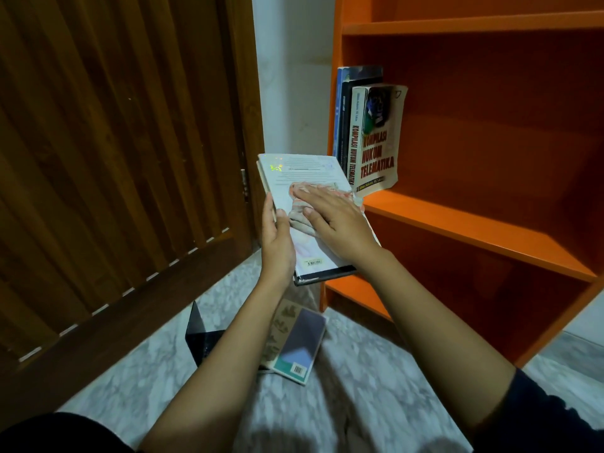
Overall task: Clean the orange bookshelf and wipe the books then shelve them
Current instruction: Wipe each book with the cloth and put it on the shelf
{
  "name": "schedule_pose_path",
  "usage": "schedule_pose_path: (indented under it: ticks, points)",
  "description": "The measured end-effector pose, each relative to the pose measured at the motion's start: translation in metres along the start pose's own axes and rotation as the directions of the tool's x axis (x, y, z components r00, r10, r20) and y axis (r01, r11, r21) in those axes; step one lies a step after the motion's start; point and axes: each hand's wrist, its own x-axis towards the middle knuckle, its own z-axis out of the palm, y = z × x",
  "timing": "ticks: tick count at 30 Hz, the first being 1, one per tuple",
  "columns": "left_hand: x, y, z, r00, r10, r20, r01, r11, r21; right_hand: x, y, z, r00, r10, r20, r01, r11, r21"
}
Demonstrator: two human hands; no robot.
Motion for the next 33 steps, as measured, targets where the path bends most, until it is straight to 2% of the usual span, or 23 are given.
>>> schedule_pose_path:
  ticks: [9,15,20,22,24,26,28,30,31,33]
  points:
    - [0.014,-0.01,-0.015,0.99,-0.088,-0.109,0.069,0.983,-0.173,-0.023,-0.001,0.023,0.998,-0.029,0.053,0.025,0.997,0.071]
    - [0.018,-0.015,-0.023,0.982,-0.074,-0.175,0.041,0.982,-0.184,-0.047,-0.009,0.041,0.991,-0.129,-0.036,0.132,0.989,0.066]
    - [0.019,-0.015,-0.028,0.985,-0.059,-0.163,0.03,0.983,-0.179,-0.068,0.001,0.054,0.958,-0.234,-0.164,0.245,0.968,0.052]
    - [0.018,-0.013,-0.028,0.99,-0.038,-0.135,0.017,0.988,-0.15,-0.075,0.013,0.055,0.965,-0.167,-0.202,0.184,0.981,0.065]
    - [0.018,-0.011,-0.028,0.996,0.001,-0.094,-0.015,0.99,-0.142,-0.081,0.025,0.053,0.965,0.048,-0.259,-0.011,0.99,0.142]
    - [0.018,-0.009,-0.027,0.998,0.015,-0.068,-0.025,0.99,-0.14,-0.084,0.037,0.046,0.881,0.339,-0.33,-0.245,0.924,0.294]
    - [0.019,-0.01,-0.027,0.997,0.017,-0.069,-0.027,0.989,-0.143,-0.082,0.042,0.035,0.751,0.496,-0.436,-0.338,0.856,0.391]
    - [0.019,-0.014,-0.026,0.997,0.024,-0.072,-0.034,0.989,-0.146,-0.076,0.035,0.025,0.689,0.465,-0.555,-0.292,0.88,0.375]
    - [0.019,-0.015,-0.024,0.997,0.028,-0.071,-0.037,0.99,-0.132,-0.071,0.028,0.022,0.701,0.403,-0.589,-0.232,0.909,0.345]
    - [0.015,-0.014,-0.017,0.998,0.031,-0.056,-0.036,0.994,-0.099,-0.06,0.014,0.022,0.79,0.24,-0.565,-0.103,0.959,0.263]
